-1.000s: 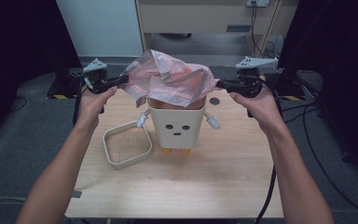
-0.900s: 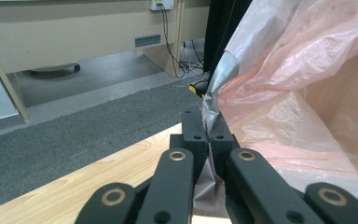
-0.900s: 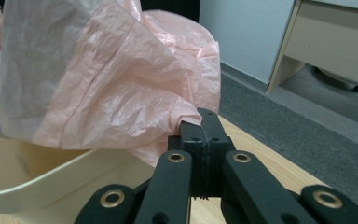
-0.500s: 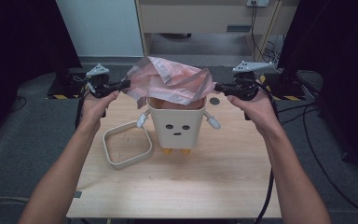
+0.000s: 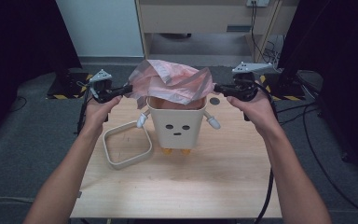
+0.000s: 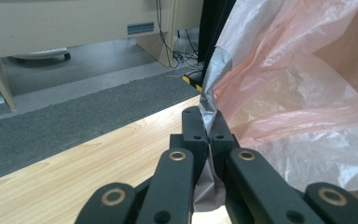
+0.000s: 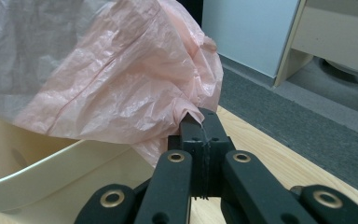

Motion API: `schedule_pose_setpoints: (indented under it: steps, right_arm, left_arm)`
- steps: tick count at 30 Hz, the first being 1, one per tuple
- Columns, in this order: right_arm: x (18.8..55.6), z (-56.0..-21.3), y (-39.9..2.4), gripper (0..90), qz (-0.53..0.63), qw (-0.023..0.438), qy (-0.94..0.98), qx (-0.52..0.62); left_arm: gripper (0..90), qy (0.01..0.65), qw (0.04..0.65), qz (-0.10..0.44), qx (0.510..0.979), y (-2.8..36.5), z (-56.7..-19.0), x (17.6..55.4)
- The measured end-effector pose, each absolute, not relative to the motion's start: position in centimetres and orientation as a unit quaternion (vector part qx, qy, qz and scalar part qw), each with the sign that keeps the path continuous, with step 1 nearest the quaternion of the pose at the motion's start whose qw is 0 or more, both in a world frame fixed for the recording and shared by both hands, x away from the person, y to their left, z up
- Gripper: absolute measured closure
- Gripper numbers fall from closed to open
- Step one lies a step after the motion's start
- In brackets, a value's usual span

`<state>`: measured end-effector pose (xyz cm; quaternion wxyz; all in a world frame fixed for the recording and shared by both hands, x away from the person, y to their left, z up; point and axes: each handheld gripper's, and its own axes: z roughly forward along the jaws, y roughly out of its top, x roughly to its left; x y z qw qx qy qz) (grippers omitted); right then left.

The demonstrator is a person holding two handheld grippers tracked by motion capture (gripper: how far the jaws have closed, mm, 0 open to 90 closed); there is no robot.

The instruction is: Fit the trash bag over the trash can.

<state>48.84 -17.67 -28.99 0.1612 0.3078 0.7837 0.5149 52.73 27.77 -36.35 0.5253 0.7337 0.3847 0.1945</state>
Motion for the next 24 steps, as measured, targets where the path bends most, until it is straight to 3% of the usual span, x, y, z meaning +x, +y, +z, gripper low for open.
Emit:
schedule_pose_setpoints:
  steps: [10, 24]
  right_arm:
    - [48.6, -28.3, -18.0, 90.0, 0.528, 0.169, 0.771, 0.314]
    - [47.7, -23.9, -18.8, 90.0, 0.548, 0.204, 0.755, 0.298]
  left_arm:
    - [89.4, 0.379, 0.544, 0.196, 0.722, 27.8, -34.9, 51.8]
    - [89.2, 0.372, 0.573, 0.201, 0.703, 27.7, -31.0, 52.3]
